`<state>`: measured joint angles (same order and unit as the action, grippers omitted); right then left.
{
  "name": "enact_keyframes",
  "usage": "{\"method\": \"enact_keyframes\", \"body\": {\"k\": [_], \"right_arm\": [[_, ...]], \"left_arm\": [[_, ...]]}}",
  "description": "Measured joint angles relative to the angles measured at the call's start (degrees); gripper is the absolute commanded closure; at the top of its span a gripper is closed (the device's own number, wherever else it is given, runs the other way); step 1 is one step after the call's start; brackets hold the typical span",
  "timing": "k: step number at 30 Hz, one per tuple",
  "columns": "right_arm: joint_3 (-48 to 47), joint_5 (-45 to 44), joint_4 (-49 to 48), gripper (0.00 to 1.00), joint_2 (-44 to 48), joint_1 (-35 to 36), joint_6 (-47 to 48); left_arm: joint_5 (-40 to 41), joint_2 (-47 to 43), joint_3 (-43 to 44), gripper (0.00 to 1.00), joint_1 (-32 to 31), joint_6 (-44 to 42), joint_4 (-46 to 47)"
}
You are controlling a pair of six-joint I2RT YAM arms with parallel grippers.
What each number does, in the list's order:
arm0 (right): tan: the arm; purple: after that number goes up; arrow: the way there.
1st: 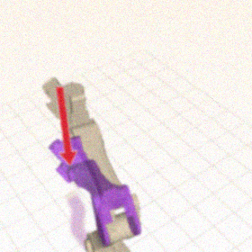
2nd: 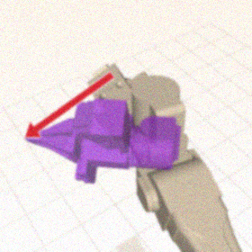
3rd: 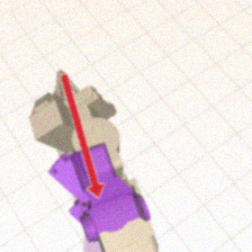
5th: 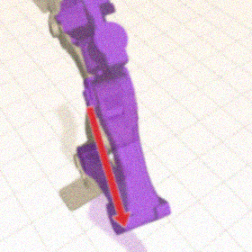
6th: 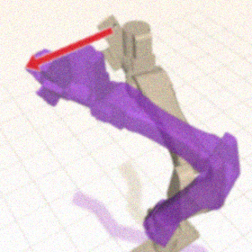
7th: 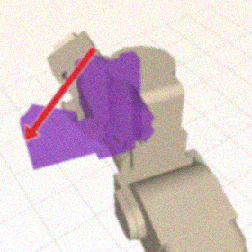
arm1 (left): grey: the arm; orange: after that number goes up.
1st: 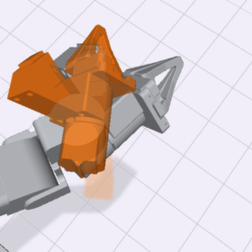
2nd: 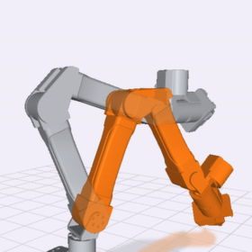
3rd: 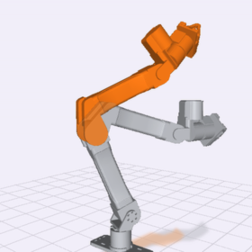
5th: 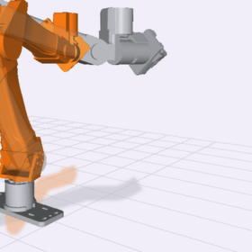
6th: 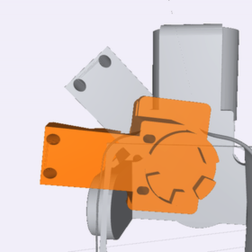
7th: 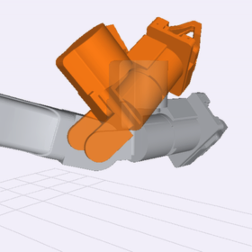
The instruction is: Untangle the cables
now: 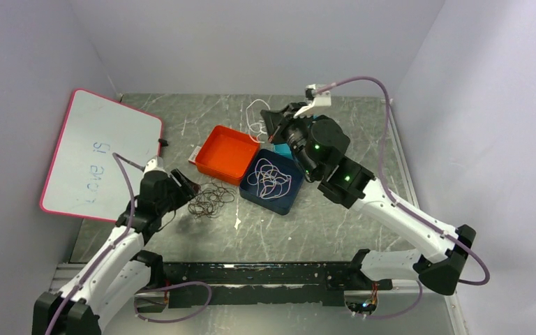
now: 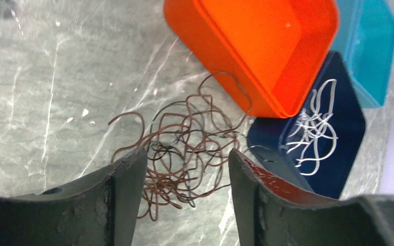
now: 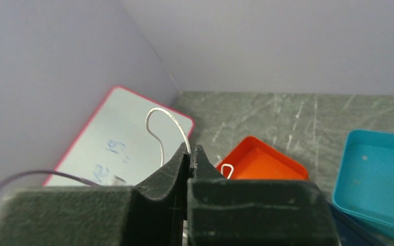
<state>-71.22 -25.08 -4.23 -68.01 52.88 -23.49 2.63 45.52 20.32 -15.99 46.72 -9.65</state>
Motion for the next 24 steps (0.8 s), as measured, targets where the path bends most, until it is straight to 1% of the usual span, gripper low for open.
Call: {"method": "enact_keyframes", "body": {"k": [4,7,11,13,17,20,22,23,24], "right_arm": [[-3.0,2.4,6.5,1.00,-3.2,-0.4,1.8],[-4.2,4.0,10.2,1.00,-5.6,-1.2,1.9],[-3.9,5.4,13.6,1.00,-7.5,-2.0,1.8],[-3.2,6.3,14.0,1.00,-7.8,-2.1,1.7],[-0.9,7.8,13.6,1.00,-8.1,-2.1,1.5],[1.2,8.7,12.3,1.00,-8.6,-1.8,0.9],[2.2,9.0,11.8,1.00,-9.1,-1.3,0.4],[2.4,9.1,11.6,1.00,-9.5,-0.9,0.3],[2.4,9.2,11.4,1.00,-9.8,-0.5,0.2]], "left_arm": [[0.7,-4.6,4.0,0.33,0.0,-2.0,-4.4],[0.3,-7.5,6.4,0.33,0.0,-4.2,-5.2],[-5.1,-11.0,7.8,0.31,0.0,-7.8,-3.0],[-10.0,-11.5,8.6,0.31,0.0,-9.1,-0.2],[-17.6,-9.8,11.0,0.31,-0.1,-9.4,6.1],[-20.9,-6.8,12.7,0.31,-0.3,-9.0,10.4],[-22.2,-4.6,13.7,0.19,-0.6,-8.5,12.6],[-22.6,-3.4,14.1,0.18,-0.8,-8.4,13.5],[-22.9,-2.4,14.4,0.20,-1.2,-8.2,14.3]]}}
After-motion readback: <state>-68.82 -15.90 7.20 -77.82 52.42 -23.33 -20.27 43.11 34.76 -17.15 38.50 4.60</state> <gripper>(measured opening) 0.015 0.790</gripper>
